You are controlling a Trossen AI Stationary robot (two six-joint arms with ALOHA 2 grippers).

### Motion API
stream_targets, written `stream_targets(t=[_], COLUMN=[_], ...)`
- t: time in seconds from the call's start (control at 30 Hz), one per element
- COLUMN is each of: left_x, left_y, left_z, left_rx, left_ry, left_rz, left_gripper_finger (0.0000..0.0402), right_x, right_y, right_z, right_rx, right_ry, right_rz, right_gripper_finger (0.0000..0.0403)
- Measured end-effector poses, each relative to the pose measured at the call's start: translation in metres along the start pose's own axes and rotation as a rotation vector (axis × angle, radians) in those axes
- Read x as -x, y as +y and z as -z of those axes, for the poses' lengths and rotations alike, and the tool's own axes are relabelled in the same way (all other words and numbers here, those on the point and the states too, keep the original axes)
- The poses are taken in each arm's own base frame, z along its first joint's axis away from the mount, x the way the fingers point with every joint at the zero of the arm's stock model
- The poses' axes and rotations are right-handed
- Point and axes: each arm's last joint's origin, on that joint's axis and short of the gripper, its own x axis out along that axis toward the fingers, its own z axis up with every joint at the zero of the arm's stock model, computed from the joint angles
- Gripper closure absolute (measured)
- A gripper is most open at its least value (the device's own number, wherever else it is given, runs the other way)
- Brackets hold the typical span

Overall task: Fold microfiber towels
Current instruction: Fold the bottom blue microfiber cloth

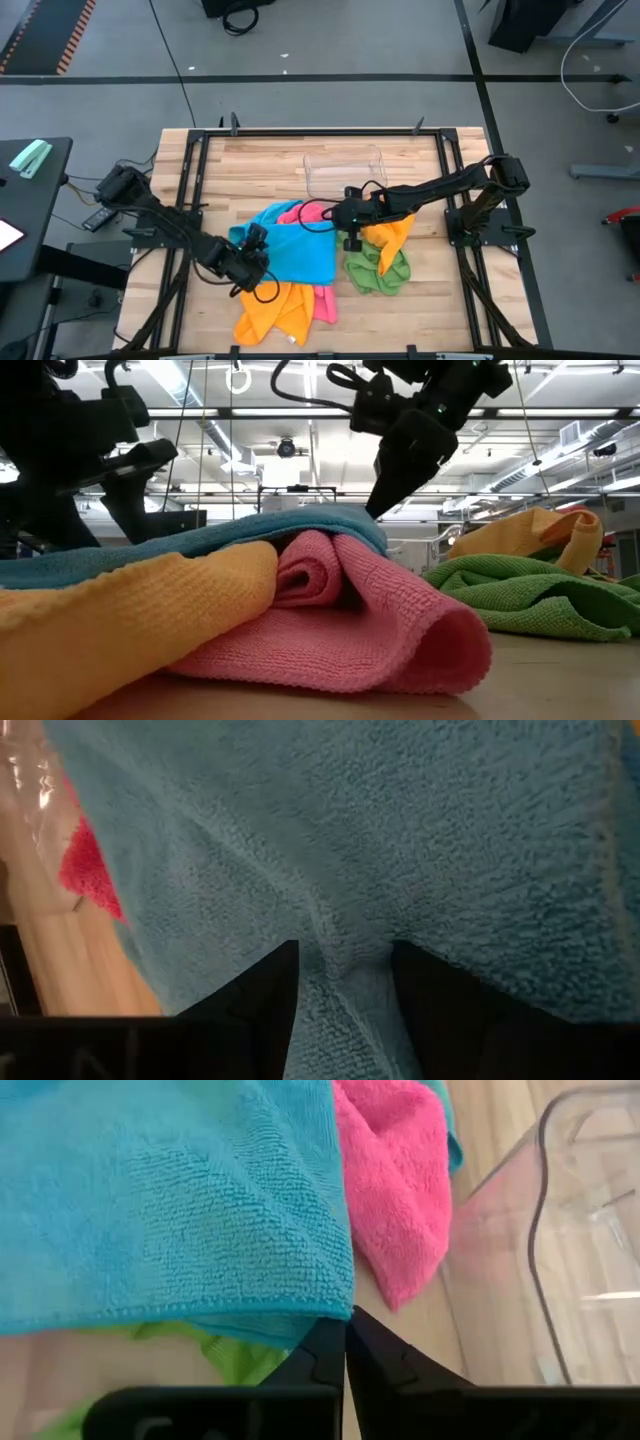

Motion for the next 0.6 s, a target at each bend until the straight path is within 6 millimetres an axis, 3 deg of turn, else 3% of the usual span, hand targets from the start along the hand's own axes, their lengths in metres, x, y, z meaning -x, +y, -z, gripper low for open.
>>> stream_targets(t=[0.3,0.43,0.6], left_x=[0.009,0.018,0.029], left_y=[-0.012,-0.013,-0.01], left_z=[0.006,0.008,0.003], left_rx=[-0.068,-0.107,-0.116], left_ry=[0.032,0.045,-0.001], left_rz=[0.018,0.015,0.019], left_gripper_finger=[0.0224,0.0231,0.0234], right_x=[0.003,0.009,0.011], right_y=[0.014,0.041,0.07], right_z=[0.012,0.011,0.01], right_rx=[-0.049,0.018,0.048], right_ry=[0.115,0.061,-0.095], right_rz=[-0.094,-0.135,-0.125], right_gripper_finger=[0.0282,0.0249,0.024])
